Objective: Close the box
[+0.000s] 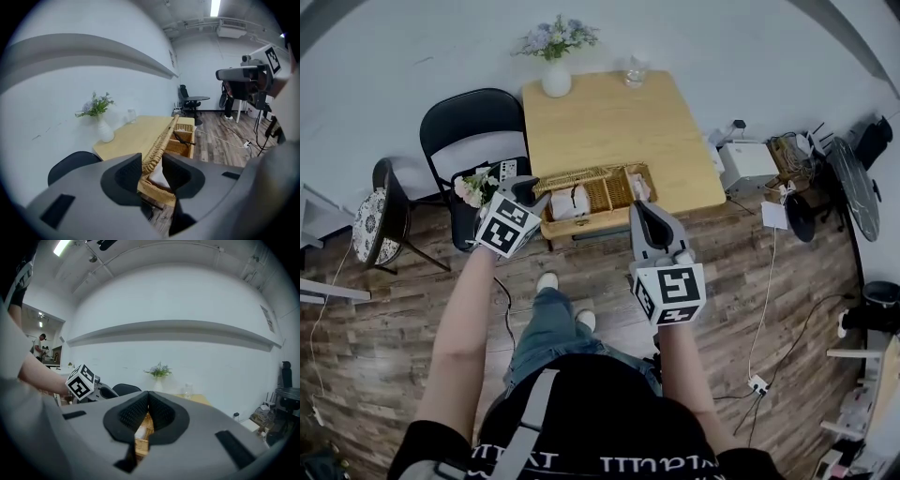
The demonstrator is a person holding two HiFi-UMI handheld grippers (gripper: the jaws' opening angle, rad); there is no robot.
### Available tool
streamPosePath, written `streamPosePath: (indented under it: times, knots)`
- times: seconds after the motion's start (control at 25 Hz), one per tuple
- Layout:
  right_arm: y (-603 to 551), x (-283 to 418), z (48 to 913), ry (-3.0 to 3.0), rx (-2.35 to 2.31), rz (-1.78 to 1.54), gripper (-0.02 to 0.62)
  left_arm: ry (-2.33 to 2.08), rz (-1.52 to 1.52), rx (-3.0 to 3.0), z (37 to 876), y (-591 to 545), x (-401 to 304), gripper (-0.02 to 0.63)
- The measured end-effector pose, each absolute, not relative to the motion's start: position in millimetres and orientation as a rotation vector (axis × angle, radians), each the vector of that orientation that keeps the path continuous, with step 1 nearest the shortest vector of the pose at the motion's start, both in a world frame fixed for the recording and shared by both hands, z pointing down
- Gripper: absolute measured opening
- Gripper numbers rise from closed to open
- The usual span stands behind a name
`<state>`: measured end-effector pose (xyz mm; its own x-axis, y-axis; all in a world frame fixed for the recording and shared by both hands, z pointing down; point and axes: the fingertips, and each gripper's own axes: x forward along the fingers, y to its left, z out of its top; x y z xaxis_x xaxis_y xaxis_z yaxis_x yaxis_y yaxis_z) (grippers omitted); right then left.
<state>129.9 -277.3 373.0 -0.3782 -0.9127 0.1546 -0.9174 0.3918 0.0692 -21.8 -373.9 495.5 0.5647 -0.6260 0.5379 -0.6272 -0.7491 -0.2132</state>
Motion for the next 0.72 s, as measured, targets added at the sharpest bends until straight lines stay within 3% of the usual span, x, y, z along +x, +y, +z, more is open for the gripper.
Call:
streamPosePath:
  times: [0.72]
  knots:
    - [-262,144,398,-2.432,1.721,0.158,0.015,-0.787,1.406,2.753,565,-331,-10,0.163]
